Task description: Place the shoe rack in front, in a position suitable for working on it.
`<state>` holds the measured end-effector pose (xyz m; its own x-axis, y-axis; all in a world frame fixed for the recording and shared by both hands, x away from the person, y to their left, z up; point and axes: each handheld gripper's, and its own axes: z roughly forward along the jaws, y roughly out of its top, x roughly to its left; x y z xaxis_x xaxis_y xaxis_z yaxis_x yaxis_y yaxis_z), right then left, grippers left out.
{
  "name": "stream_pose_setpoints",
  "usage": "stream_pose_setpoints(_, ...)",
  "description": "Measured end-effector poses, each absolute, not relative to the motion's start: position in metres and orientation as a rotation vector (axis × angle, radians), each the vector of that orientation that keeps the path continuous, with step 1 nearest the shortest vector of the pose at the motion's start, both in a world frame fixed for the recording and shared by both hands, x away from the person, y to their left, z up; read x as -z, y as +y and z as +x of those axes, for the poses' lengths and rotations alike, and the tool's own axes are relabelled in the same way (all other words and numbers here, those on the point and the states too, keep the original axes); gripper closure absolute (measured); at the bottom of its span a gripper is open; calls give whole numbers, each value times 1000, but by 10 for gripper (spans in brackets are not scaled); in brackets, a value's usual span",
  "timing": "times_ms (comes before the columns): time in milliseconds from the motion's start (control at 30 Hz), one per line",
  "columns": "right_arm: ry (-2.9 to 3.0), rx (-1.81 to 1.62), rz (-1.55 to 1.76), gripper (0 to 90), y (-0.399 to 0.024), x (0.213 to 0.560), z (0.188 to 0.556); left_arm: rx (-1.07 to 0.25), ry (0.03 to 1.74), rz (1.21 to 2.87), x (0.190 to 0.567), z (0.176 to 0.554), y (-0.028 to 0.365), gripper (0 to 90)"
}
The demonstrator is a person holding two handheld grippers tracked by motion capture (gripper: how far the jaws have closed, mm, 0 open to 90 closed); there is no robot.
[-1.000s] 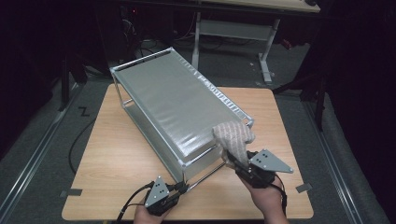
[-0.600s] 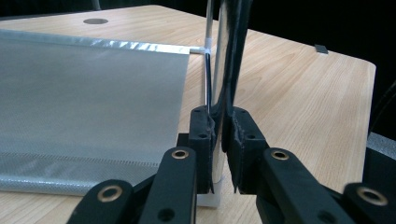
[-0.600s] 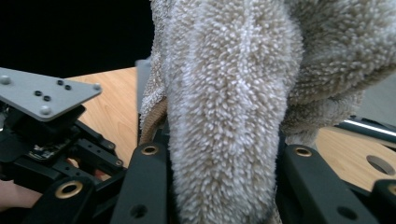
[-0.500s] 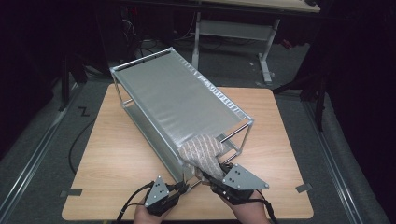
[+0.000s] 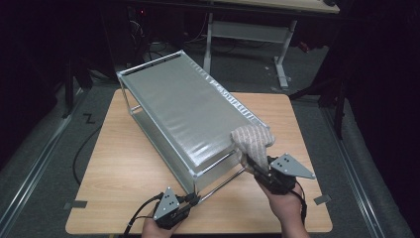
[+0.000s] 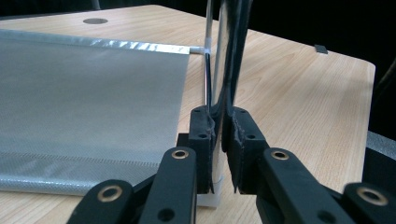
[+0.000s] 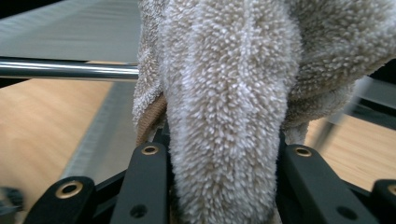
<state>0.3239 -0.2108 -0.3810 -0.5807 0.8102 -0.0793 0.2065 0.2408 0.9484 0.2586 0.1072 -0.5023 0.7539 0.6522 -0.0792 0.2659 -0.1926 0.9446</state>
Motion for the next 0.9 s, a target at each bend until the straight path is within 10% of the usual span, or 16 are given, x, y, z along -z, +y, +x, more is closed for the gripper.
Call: stream_pose_setpoints(900,2138,-1264,914,653,-206,424,295,-402,720,1773,502,259,107,802)
